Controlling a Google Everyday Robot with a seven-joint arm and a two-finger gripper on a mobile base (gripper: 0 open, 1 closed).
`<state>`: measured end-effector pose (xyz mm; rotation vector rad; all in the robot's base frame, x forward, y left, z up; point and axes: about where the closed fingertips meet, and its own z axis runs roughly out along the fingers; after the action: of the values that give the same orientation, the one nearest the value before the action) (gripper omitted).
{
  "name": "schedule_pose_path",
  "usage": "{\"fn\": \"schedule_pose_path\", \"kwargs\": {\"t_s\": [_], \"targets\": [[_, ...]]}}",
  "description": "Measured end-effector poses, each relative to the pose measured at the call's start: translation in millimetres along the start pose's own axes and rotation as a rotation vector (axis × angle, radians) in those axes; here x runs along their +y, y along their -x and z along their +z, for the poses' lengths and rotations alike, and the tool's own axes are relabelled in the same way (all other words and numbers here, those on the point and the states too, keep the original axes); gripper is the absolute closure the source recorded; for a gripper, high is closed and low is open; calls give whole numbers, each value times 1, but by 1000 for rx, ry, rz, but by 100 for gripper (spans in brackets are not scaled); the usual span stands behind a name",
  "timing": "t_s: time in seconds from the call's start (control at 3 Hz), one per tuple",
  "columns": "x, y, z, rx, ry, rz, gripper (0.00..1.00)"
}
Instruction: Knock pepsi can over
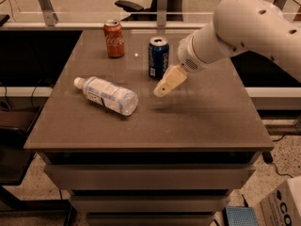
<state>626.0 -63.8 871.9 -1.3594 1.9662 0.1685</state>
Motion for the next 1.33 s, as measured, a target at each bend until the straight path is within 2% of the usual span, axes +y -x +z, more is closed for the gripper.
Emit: {"fn": "schedule_pose_path", "kwargs": {"t_s": [0.33, 0.67, 1.0, 1.33], "targets": [[-15, -5, 12, -31, -70, 76, 0], [-28, -5, 23, -75, -113, 123, 0], [-42, 1, 33, -137, -136, 148, 0], [-51, 14, 41, -196, -138, 146, 0]]}}
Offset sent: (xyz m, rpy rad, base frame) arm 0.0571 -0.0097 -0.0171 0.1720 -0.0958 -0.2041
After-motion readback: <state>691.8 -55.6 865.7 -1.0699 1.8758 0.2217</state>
